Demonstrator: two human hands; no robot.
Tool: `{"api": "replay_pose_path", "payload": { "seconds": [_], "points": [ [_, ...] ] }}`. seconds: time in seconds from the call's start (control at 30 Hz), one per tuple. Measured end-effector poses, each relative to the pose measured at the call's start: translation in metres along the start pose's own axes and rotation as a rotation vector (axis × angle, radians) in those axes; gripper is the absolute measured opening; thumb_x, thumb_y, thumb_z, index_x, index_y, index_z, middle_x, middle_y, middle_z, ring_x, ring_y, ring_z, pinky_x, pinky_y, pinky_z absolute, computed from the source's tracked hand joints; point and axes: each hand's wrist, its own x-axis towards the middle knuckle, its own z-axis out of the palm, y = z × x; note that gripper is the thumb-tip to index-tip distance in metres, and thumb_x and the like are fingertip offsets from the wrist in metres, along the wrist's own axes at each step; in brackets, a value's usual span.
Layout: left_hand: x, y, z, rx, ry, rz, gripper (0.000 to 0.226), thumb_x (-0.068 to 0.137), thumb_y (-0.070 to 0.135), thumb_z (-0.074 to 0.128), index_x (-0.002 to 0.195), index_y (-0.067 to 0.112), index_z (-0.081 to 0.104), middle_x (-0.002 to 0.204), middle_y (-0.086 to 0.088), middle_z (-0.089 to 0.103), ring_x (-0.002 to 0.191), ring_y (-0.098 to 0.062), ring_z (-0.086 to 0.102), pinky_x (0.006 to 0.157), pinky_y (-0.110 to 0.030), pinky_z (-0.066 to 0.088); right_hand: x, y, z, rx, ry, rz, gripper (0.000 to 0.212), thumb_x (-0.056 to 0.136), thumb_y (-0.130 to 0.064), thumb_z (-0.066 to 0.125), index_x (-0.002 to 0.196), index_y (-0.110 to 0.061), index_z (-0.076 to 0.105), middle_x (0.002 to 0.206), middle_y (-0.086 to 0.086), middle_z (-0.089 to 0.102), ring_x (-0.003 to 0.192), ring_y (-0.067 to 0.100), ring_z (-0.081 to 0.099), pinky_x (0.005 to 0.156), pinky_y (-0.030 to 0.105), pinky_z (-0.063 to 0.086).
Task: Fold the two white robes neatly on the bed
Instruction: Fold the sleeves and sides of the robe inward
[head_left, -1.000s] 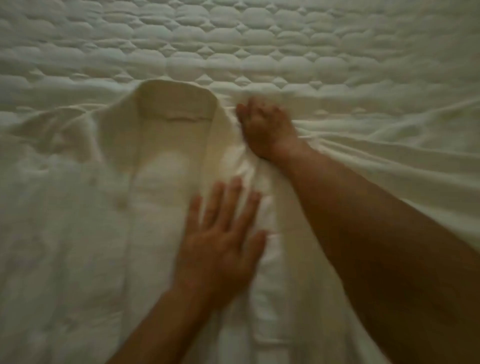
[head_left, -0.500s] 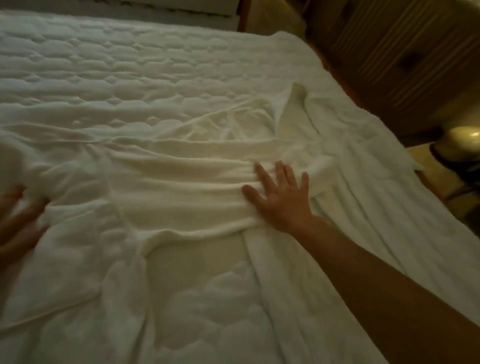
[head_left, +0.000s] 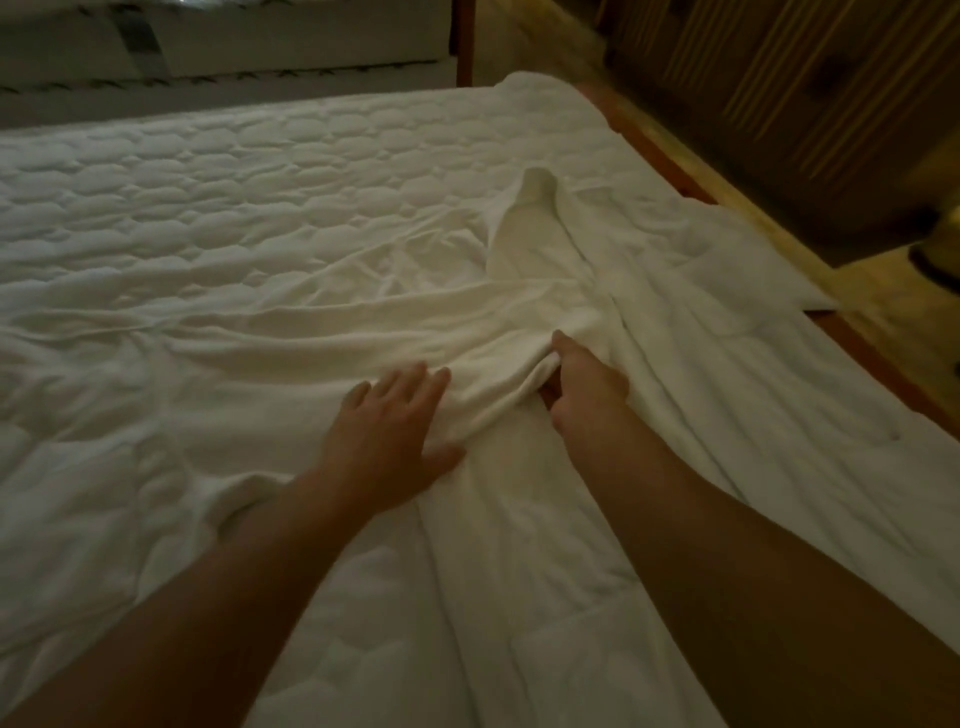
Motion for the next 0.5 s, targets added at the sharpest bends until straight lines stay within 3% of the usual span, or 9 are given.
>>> {"api": "replay_pose_path", "payload": {
  "seconds": [0.07,0.17,0.33,0.43,0.5],
  "points": [
    [0.008,0.012,0.005,-0.026,-0.034,-0.028,0.086,0.093,0.065,0.050,0.162,0.028,0.013,0.169,-0.002,0.018,0.155,-0.024,0.019,0.122,-0.043,0.021,-0.003,-0.002,0.000,0.013,-0.082,0.007,0.030,0.077,-0.015,0.083,0.088,-0.005,0.057,0.084,0.009,0.064,0.081,0.024,0.066,0.087,0.044,0.059],
    [0.009,0.022,-0.005,-0.220,0.018,-0.090,0.081,0.093,0.062,0.054,0.160,0.026,0.024,0.166,-0.002,0.030,0.151,-0.023,0.030,0.121,-0.042,0.029,-0.012,-0.002,0.001,0.060,-0.230,-0.029,0.029,0.073,-0.025,0.082,0.093,-0.011,0.066,0.097,0.010,0.074,0.091,0.028,0.071,0.087,0.043,0.059],
    [-0.002,0.027,-0.056,-0.972,0.186,-0.322,0.062,0.096,0.064,0.050,0.145,0.026,0.054,0.147,0.002,0.058,0.132,-0.016,0.055,0.109,-0.038,0.046,-0.065,-0.011,0.029,0.053,-0.471,-0.214,0.044,0.075,-0.025,0.072,0.115,-0.009,0.065,0.115,0.014,0.071,0.105,0.031,0.069,0.092,0.050,0.057],
    [-0.018,0.007,-0.091,-1.170,0.206,-0.370,0.078,0.086,0.076,0.052,0.145,0.025,0.053,0.145,0.002,0.058,0.128,-0.015,0.058,0.108,-0.042,0.049,-0.125,-0.005,0.063,-0.032,-0.572,-0.296,0.023,0.089,-0.017,0.063,0.111,-0.010,0.064,0.110,0.011,0.070,0.105,0.030,0.069,0.093,0.044,0.057],
    [-0.032,-0.013,-0.111,-1.258,0.252,-0.395,0.094,0.070,0.087,0.052,0.142,0.027,0.055,0.138,0.004,0.063,0.123,-0.016,0.062,0.104,-0.045,0.052,-0.165,0.005,0.087,-0.091,-0.621,-0.364,0.021,0.094,-0.015,0.055,0.113,-0.010,0.062,0.101,0.005,0.069,0.099,0.024,0.069,0.085,0.037,0.059]
  ]
}}
